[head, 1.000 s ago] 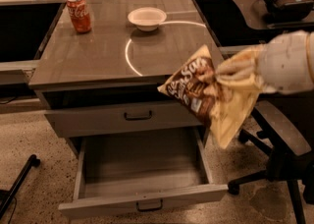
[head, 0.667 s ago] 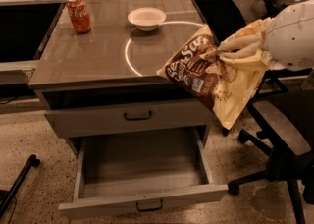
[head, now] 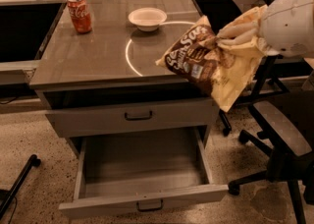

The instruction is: Pick brown chip bag from middle drawer and place on counter

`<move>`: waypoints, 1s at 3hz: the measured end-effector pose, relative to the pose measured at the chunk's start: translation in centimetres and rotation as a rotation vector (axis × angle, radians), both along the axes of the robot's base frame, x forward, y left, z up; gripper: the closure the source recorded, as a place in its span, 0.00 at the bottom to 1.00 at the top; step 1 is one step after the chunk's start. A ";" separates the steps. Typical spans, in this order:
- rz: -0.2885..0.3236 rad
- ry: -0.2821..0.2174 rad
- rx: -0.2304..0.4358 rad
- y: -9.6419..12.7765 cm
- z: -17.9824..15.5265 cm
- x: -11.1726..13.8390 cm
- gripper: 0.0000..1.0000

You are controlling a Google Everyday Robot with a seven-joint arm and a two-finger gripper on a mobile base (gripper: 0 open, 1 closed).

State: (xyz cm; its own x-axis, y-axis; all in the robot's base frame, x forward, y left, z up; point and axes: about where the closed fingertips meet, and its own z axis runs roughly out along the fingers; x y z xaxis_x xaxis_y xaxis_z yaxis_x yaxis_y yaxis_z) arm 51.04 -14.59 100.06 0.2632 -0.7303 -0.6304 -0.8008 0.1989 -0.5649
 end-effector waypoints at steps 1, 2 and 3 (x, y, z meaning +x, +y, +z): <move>-0.009 -0.019 -0.009 0.4 0.7 3.3 1.00; -0.064 -0.018 -0.006 0.1 -0.8 7.7 1.00; -0.128 -0.025 -0.001 -0.6 -2.0 11.2 1.00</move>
Offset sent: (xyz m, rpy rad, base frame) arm 0.1316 -0.0099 -0.0236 0.0047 -0.0264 -0.1495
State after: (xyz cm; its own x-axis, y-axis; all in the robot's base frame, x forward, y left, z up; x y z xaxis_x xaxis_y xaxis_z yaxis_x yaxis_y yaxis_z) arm 62.23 -15.18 98.07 0.1836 -0.7596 -0.6239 -0.7547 0.2978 -0.5846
